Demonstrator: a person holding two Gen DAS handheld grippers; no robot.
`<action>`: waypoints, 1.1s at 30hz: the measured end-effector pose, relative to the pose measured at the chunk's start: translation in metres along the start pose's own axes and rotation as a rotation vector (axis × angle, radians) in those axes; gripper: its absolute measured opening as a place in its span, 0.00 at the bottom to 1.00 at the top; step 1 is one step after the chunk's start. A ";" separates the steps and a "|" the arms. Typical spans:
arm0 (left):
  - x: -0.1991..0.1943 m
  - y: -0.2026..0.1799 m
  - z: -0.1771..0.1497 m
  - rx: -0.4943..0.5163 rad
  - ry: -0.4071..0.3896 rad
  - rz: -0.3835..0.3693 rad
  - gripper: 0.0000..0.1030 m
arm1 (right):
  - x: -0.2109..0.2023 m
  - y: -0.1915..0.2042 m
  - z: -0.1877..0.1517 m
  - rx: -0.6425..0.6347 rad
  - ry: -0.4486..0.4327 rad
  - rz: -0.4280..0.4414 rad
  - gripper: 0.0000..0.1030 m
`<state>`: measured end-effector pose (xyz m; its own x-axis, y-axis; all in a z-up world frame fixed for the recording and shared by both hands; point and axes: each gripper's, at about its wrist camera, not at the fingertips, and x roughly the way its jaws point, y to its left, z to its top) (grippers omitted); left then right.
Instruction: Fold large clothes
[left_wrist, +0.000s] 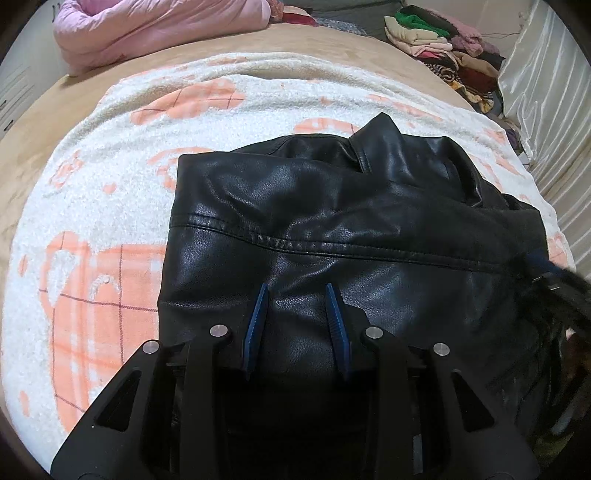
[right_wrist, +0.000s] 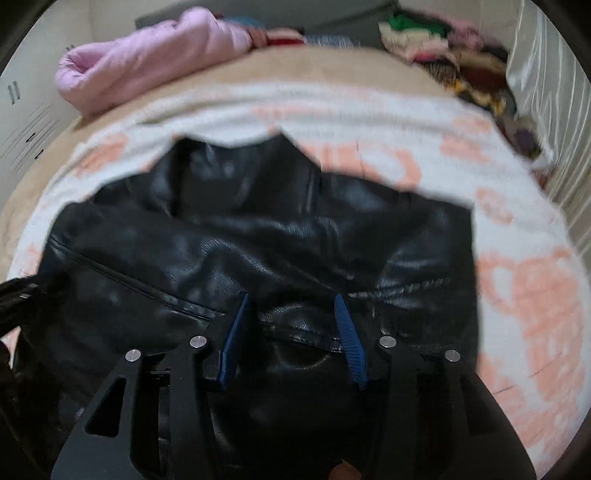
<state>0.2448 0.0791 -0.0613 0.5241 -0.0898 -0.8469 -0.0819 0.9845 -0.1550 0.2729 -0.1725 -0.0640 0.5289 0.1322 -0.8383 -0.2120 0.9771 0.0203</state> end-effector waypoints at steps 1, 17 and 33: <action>0.000 0.000 -0.001 0.003 -0.002 -0.001 0.24 | 0.006 -0.002 -0.002 0.011 0.001 0.011 0.44; -0.070 -0.021 -0.030 0.079 -0.141 -0.061 0.38 | -0.091 -0.014 -0.040 -0.023 -0.196 0.117 0.48; -0.036 -0.021 -0.061 0.108 -0.061 -0.069 0.42 | -0.048 -0.013 -0.076 0.045 -0.056 0.129 0.45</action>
<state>0.1755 0.0528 -0.0582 0.5761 -0.1519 -0.8031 0.0462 0.9871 -0.1535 0.1878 -0.2043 -0.0659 0.5452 0.2648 -0.7954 -0.2450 0.9577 0.1510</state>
